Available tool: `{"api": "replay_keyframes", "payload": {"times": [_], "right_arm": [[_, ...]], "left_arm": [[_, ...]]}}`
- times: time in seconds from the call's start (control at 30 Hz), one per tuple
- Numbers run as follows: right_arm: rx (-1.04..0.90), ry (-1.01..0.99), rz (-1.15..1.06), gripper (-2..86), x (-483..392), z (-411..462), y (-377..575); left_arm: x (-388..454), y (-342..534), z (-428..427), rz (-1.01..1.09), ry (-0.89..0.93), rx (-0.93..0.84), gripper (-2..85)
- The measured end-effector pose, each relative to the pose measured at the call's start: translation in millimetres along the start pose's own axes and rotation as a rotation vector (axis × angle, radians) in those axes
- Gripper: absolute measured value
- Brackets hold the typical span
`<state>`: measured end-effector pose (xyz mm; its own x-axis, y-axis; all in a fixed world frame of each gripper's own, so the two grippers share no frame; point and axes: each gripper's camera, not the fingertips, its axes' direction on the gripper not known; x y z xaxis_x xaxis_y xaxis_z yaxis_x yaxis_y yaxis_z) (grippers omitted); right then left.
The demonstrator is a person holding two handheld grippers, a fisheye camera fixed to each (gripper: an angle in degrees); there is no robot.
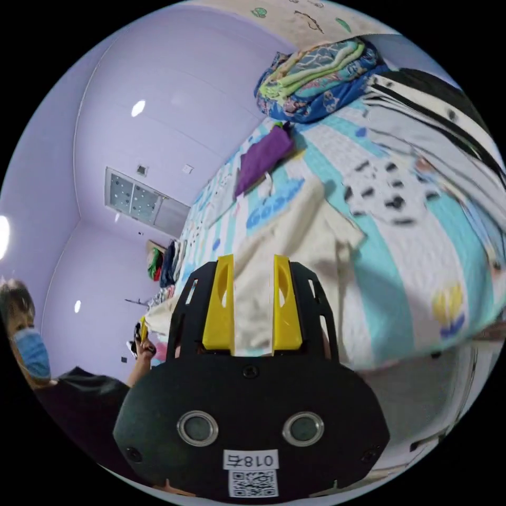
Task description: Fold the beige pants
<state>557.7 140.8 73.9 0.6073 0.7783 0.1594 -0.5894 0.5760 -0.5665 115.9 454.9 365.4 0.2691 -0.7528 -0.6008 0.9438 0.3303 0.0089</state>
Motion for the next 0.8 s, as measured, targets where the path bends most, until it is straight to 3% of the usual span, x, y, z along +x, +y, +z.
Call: {"api": "replay_keyframes", "payload": {"times": [0.17, 0.27, 0.4, 0.57, 0.8], "right_arm": [[-0.008, 0.114, 0.16, 11.3, 34, -9, 72], [0.001, 0.067, 0.194, 11.2, 38, 4, 73], [-0.025, 0.146, 0.217, 9.6, 35, 15, 68], [0.106, 0.066, 0.305, 8.5, 41, -16, 86], [0.047, 0.05, 0.34, 9.6, 55, -9, 78]], "left_arm": [[-2, 2, 2, -0.012, 0.01, 0.011, 0.2], [0, 2, 3, -0.018, 0.006, 0.016, 0.0], [2, 2, 4, -0.021, -0.007, 0.017, -0.2], [5, 2, 7, -0.02, -0.007, 0.015, -0.3], [6, 0, 14, -0.026, 0.005, 0.023, -0.5]]}}
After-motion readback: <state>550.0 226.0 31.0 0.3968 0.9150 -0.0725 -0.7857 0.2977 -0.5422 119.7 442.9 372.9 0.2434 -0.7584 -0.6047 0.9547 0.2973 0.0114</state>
